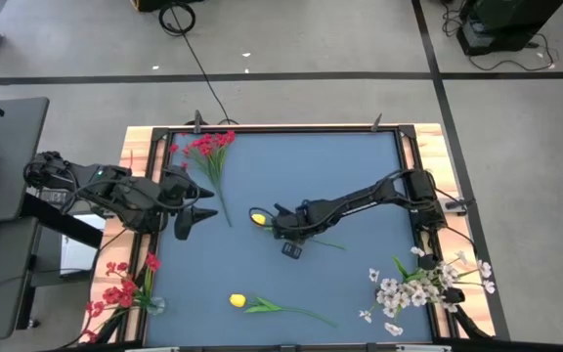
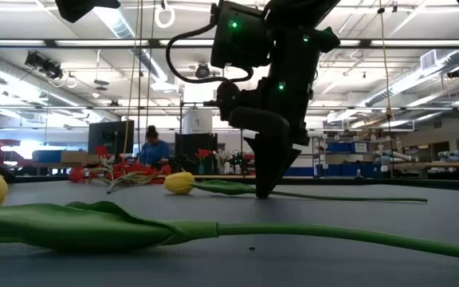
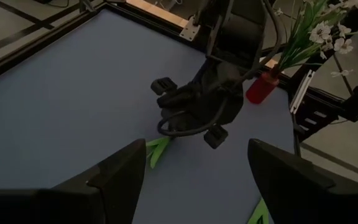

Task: Sort flowers into vase by color
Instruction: Put the top yellow tulip into the transparent vase

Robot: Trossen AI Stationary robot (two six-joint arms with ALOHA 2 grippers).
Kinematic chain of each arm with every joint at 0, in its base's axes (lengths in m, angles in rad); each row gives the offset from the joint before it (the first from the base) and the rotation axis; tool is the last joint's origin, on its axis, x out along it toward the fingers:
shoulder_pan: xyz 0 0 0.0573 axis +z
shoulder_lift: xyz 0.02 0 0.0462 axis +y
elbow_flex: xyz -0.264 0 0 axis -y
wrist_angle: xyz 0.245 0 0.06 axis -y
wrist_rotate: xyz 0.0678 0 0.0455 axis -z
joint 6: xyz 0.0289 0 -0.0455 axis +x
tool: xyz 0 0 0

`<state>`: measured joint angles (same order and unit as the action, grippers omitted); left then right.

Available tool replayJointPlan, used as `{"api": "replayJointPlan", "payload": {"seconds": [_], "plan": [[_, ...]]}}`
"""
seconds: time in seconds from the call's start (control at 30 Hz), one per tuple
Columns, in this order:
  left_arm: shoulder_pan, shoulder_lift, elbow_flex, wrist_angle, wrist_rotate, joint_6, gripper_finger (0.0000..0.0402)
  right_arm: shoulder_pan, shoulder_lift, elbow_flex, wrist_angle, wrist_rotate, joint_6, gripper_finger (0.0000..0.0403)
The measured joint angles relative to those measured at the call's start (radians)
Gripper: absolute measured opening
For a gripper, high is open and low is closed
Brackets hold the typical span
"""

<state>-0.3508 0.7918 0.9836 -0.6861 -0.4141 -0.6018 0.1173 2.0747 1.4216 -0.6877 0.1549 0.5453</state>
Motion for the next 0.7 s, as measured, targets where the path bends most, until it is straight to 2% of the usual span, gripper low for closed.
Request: {"api": "replayJointPlan", "payload": {"seconds": [0.07, 0.17, 0.27, 0.4, 0.5, 0.63, 0.7], "plan": [[0.0, 0.0, 0.0, 0.0, 0.0, 0.0, 0.0286, -0.005, 0.0, 0.0, 0.014, -0.025, 0.011, 0.0016], [0.0, 0.0, 0.0, 0.0, 0.0, 0.008, 0.0286, -0.015, -0.002, -0.002, 0.038, -0.05, 0.117, 0.0014], [0.0, -0.001, 0.0, 0.0, -0.001, 0.014, 0.0286, -0.017, -0.031, -0.003, 0.086, -0.026, 0.21, 0.0007], [0.0, -0.006, 0.0, -0.002, -0.001, 0.019, 0.0286, -0.017, -0.129, -0.003, 0.196, 0.065, 0.306, 0.0004], [0.001, -0.01, 0.0, 0.0, -0.004, 0.05, 0.0285, -0.014, -0.208, -0.003, 0.294, 0.177, 0.334, 0.0003], [0.001, -0.009, 0.0, 0.005, -0.056, 0.057, 0.0276, -0.005, -0.297, -0.002, 0.466, 0.313, 0.25, 0.0002], [0.002, -0.007, 0.0, 0.025, -0.081, 0.068, 0.0269, 0.001, -0.321, -0.002, 0.563, 0.342, 0.162, 0.0002]]}}
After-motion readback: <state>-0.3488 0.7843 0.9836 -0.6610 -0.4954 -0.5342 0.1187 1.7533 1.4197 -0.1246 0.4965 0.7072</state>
